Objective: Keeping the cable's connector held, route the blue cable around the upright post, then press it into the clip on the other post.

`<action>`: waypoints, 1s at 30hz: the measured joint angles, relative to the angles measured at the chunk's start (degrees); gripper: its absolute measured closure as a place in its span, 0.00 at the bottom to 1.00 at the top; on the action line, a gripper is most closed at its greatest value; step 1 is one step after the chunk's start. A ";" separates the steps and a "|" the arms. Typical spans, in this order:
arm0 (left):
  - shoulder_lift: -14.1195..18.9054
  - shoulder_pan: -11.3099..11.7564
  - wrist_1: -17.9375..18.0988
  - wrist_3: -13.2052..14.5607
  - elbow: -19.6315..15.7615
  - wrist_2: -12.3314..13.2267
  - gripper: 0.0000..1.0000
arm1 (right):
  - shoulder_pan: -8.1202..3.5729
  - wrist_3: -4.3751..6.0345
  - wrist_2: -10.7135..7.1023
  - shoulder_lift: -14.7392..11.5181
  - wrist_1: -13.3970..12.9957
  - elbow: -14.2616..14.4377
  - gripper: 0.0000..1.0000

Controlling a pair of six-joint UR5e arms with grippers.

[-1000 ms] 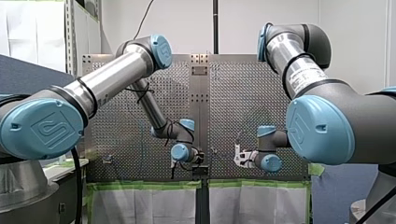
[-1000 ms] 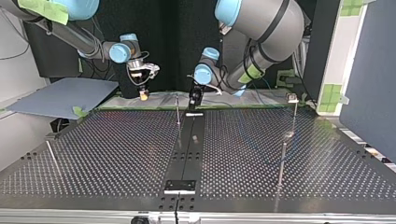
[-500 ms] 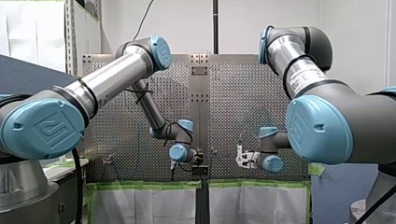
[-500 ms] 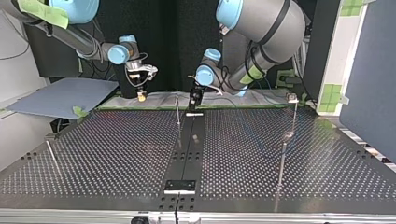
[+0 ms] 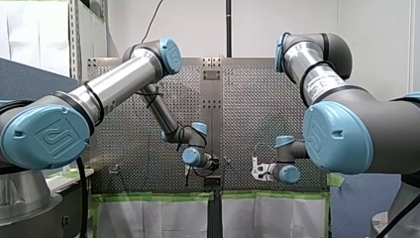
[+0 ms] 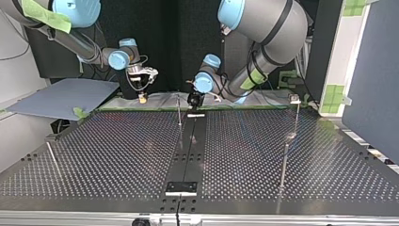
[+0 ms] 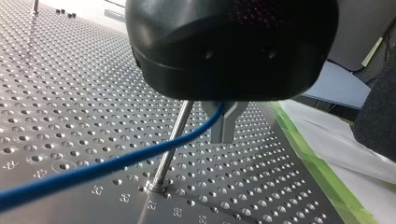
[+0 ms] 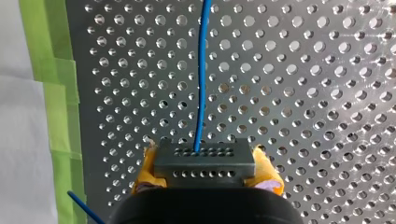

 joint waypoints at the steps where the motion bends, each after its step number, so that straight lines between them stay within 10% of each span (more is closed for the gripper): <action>1: 0.00 0.03 -0.05 -0.08 0.05 0.05 0.98 | -0.05 -0.01 -0.01 0.00 0.13 -0.19 1.00; 30: 0.01 2.66 0.16 -2.42 0.92 -1.53 0.98 | -1.77 -1.28 0.23 0.01 4.20 -6.95 1.00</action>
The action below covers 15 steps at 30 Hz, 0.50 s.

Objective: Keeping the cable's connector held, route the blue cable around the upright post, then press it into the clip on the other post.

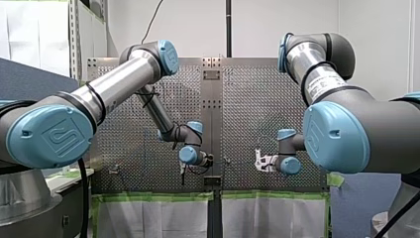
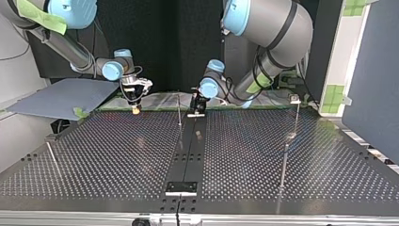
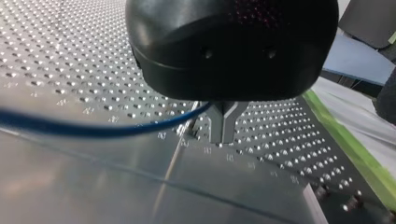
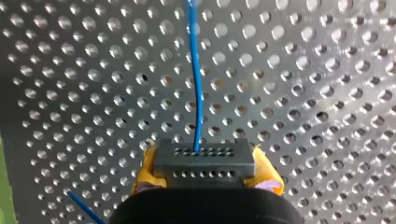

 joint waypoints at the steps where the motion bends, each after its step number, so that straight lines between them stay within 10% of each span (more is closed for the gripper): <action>1: 0.00 0.12 0.00 -0.09 0.01 -0.09 0.98 | -0.09 0.00 0.01 0.00 -0.02 -0.08 1.00; 15: 0.00 1.55 0.19 -0.42 0.01 -0.11 0.98 | -0.50 0.06 0.11 0.00 -0.11 -1.25 1.00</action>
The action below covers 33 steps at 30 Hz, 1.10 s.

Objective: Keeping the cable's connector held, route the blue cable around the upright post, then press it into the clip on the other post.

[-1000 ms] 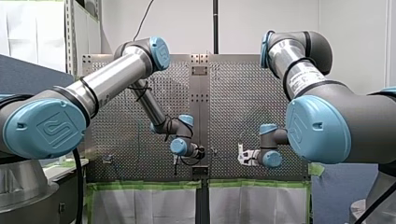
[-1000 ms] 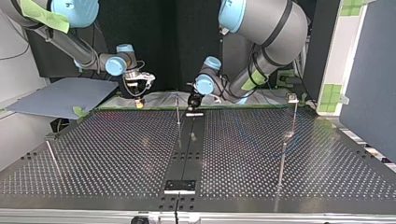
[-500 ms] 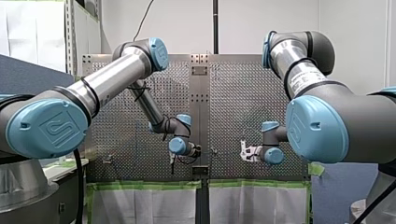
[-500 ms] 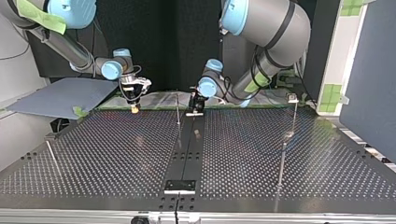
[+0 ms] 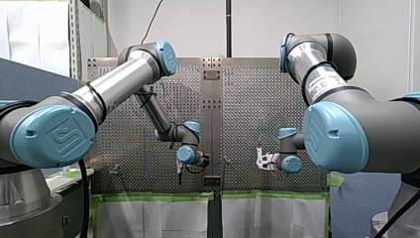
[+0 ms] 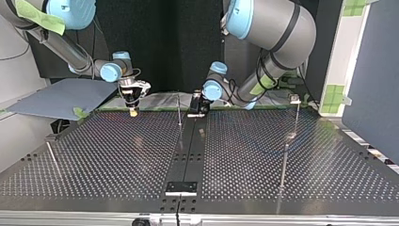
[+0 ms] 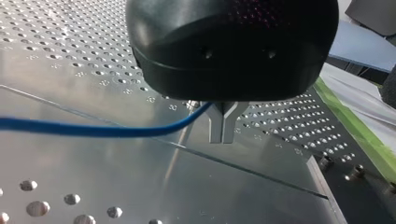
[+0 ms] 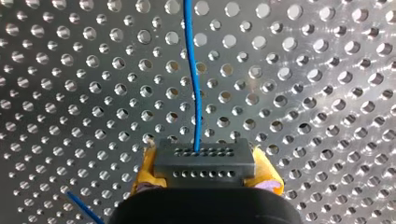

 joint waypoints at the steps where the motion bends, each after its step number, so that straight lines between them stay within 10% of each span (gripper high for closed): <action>1: 0.00 0.06 0.11 0.00 0.00 0.12 0.98 | 0.00 -0.01 -0.02 0.00 0.01 -0.08 1.00; 7: 0.00 0.41 1.31 0.11 0.00 0.25 0.98 | 0.00 -0.06 -0.08 0.00 0.13 -0.38 1.00; 15: 0.07 0.30 4.08 0.49 0.00 0.50 0.51 | 0.05 -0.08 -0.18 0.00 0.22 -0.40 1.00; 20: 0.14 0.42 4.03 1.29 0.00 2.14 0.00 | 0.08 -0.07 -0.18 0.00 0.28 -0.40 1.00; 33: 0.15 -0.83 -2.52 7.68 -0.08 -2.05 0.00 | 0.09 -0.15 -0.20 0.00 1.06 -0.40 1.00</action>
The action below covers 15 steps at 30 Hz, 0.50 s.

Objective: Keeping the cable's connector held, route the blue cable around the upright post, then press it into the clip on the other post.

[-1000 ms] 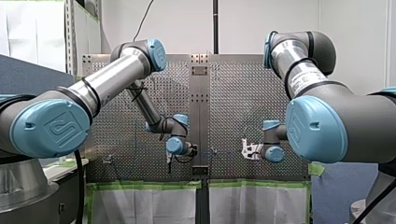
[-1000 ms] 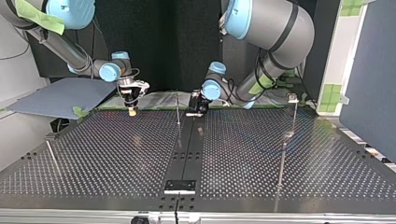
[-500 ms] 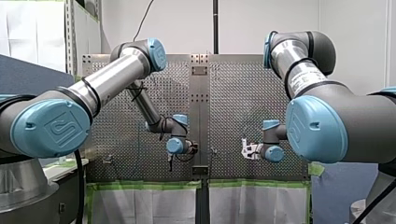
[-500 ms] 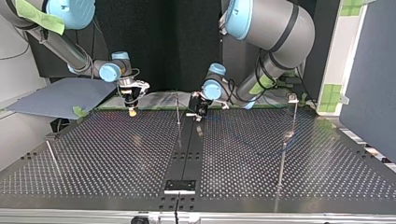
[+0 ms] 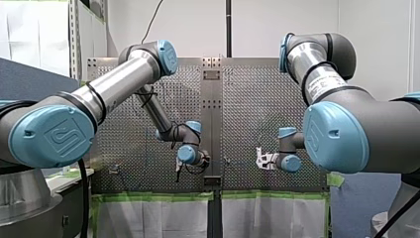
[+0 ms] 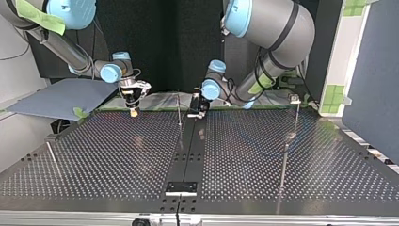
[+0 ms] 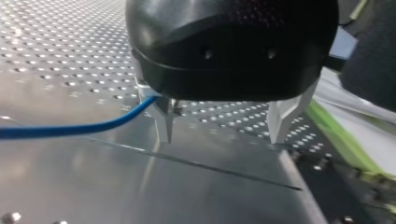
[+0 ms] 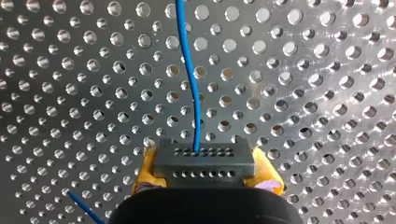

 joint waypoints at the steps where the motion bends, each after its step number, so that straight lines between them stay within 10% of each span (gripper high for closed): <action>1: 0.01 -0.09 -0.45 0.46 -0.04 -0.24 0.00 | -0.01 0.00 0.00 0.00 0.06 0.00 1.00; 15: 4.84 -2.42 -8.29 6.54 -4.30 0.03 0.00 | -0.12 0.00 0.01 0.00 0.49 0.00 1.00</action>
